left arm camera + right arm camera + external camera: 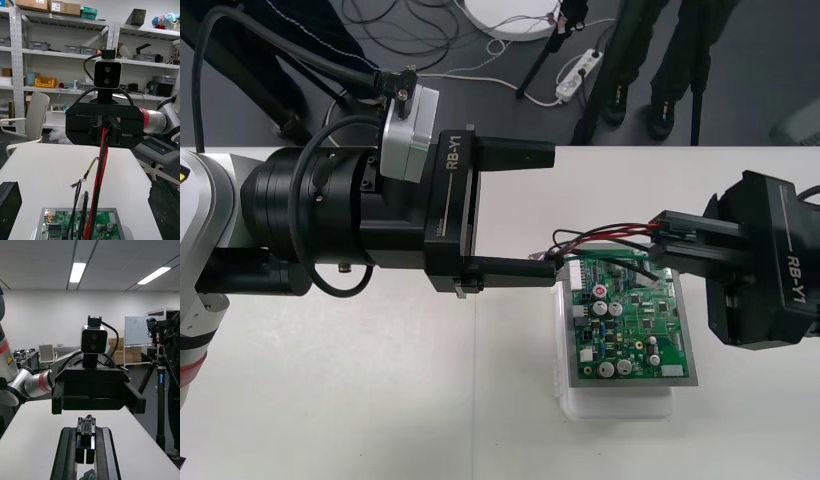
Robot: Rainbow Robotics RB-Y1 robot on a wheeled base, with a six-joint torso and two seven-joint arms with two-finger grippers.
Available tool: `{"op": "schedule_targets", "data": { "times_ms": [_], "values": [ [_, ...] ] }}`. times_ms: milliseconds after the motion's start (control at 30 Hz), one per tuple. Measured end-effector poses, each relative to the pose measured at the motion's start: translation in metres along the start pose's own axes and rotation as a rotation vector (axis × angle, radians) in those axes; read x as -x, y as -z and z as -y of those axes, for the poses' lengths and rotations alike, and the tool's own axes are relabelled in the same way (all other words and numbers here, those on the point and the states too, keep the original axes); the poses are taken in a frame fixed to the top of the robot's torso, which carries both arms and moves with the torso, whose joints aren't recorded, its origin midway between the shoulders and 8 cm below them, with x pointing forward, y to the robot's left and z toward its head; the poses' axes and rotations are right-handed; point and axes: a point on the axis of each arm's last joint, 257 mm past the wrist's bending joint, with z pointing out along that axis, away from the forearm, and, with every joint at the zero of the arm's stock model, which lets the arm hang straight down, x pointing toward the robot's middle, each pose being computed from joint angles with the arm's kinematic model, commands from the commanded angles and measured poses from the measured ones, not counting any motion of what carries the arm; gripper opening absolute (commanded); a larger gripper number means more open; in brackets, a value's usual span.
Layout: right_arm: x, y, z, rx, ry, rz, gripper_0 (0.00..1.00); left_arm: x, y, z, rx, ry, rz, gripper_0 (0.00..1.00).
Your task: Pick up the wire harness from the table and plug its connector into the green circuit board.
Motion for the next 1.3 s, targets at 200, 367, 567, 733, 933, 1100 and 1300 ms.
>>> {"op": "schedule_targets", "data": {
  "times_ms": [200, 367, 567, 733, 933, 1100, 1300],
  "values": [
    [-0.004, -0.010, 0.006, -0.009, 0.022, -0.006, 0.00, 0.000, 0.000, 0.000, 0.001, 0.000, 0.000, 1.00],
    [-0.004, -0.022, 0.012, -0.028, -0.002, 0.019, 0.00, 0.001, 0.000, -0.001, 0.005, 0.000, 0.002, 1.00],
    [-0.010, -0.035, 0.015, -0.034, -0.005, 0.015, 0.00, 0.000, 0.000, -0.002, 0.006, 0.001, 0.002, 1.00],
    [-0.016, -0.039, 0.015, -0.026, 0.020, -0.012, 0.00, 0.000, 0.000, -0.002, 0.008, 0.002, 0.003, 1.00],
    [-0.016, -0.042, 0.015, -0.022, 0.023, -0.011, 0.00, 0.002, 0.000, -0.002, 0.008, 0.005, 0.009, 1.00],
    [-0.015, -0.047, 0.016, -0.019, 0.025, -0.007, 0.00, 0.003, 0.000, -0.002, 0.005, 0.009, 0.014, 1.00],
    [-0.015, -0.053, 0.018, -0.028, 0.017, 0.004, 0.00, 0.003, 0.000, -0.002, 0.005, 0.009, 0.016, 1.00]
  ]
}}
